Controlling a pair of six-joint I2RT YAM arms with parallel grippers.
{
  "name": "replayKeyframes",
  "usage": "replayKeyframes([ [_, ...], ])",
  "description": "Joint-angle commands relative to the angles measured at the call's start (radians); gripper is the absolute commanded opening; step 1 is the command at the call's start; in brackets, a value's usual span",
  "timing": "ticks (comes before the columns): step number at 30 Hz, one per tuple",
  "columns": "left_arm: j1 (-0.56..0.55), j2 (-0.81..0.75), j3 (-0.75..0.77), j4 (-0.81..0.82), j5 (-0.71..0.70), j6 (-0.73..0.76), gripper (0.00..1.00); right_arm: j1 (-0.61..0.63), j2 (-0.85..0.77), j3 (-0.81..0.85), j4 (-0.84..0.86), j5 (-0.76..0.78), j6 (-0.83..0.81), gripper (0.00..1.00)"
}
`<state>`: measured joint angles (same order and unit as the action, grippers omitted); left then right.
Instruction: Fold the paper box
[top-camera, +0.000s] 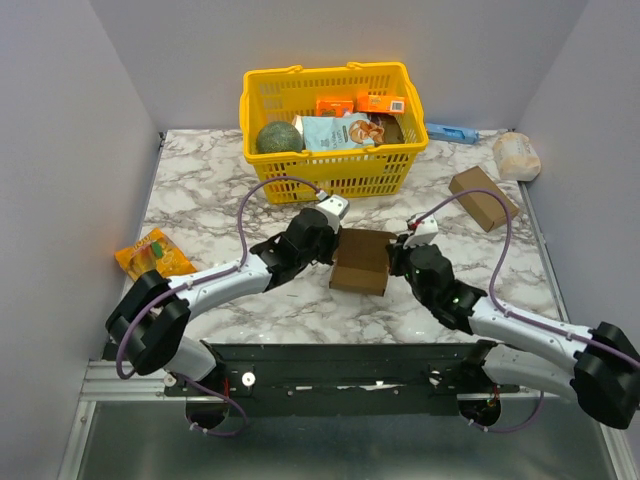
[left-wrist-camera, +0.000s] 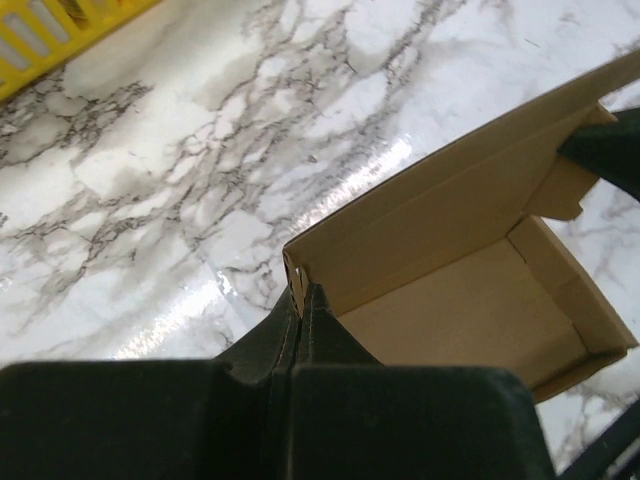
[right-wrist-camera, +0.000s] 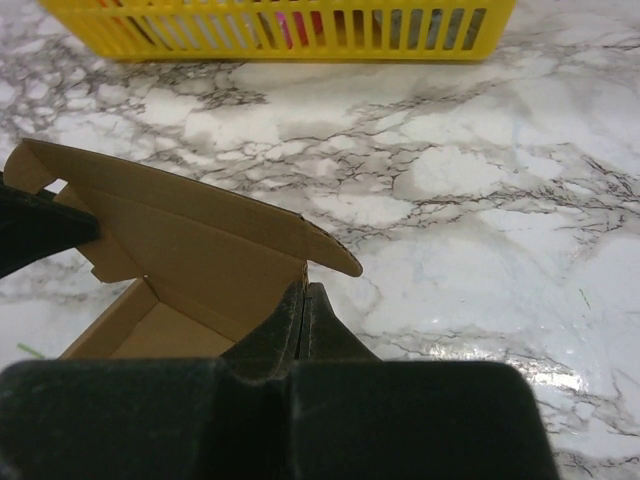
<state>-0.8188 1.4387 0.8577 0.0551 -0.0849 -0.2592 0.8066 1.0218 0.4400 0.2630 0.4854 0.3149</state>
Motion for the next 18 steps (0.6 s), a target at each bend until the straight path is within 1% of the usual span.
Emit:
replayKeyframes([
  [1,-0.016,0.049,-0.02,0.155,-0.104,-0.003,0.0,0.034,0.098,0.014,0.241,0.186,0.052,0.01],
  [6,-0.017,0.074,-0.088,0.296,-0.17,-0.006,0.0,0.032,0.234,0.06,0.303,0.246,0.078,0.0],
  [11,-0.019,0.094,-0.173,0.466,-0.219,-0.049,0.0,0.034,0.32,0.083,0.309,0.26,0.17,0.01],
  [14,-0.023,0.106,-0.2,0.512,-0.231,-0.09,0.0,0.045,0.339,0.082,0.303,0.3,0.228,0.01],
  [18,-0.042,0.123,-0.204,0.531,-0.248,-0.129,0.0,0.066,0.351,0.083,0.277,0.341,0.277,0.01],
])
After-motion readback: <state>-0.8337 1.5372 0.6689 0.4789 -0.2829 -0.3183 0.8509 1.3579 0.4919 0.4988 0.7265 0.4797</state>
